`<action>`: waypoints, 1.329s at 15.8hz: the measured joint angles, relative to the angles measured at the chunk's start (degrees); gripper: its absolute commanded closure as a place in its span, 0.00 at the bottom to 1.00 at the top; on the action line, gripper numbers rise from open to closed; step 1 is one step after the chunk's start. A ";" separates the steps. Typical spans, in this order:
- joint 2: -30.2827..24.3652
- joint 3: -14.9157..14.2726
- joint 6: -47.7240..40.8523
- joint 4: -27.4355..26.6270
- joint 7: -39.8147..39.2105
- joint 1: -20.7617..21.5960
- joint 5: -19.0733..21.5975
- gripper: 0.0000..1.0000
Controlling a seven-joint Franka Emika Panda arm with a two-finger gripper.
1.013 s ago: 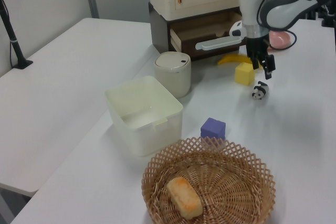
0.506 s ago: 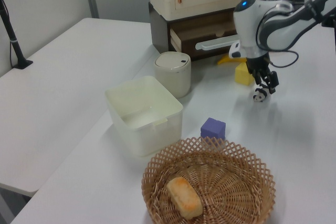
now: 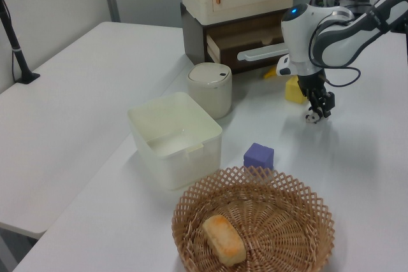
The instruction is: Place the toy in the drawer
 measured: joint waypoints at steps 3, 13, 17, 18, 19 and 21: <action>-0.13 0.00 0.00 0.06 0.09 0.02 0.00 0.50; -3.64 0.00 -6.89 4.02 -0.03 0.09 0.00 0.54; -4.22 0.00 -8.39 5.05 -0.15 0.09 0.00 0.39; -4.02 0.00 -8.39 4.94 -0.15 0.09 0.00 0.33; -3.82 -0.01 -8.39 4.85 -0.15 0.08 0.00 0.29; -3.28 -0.04 -8.39 4.74 -0.15 0.08 0.00 0.28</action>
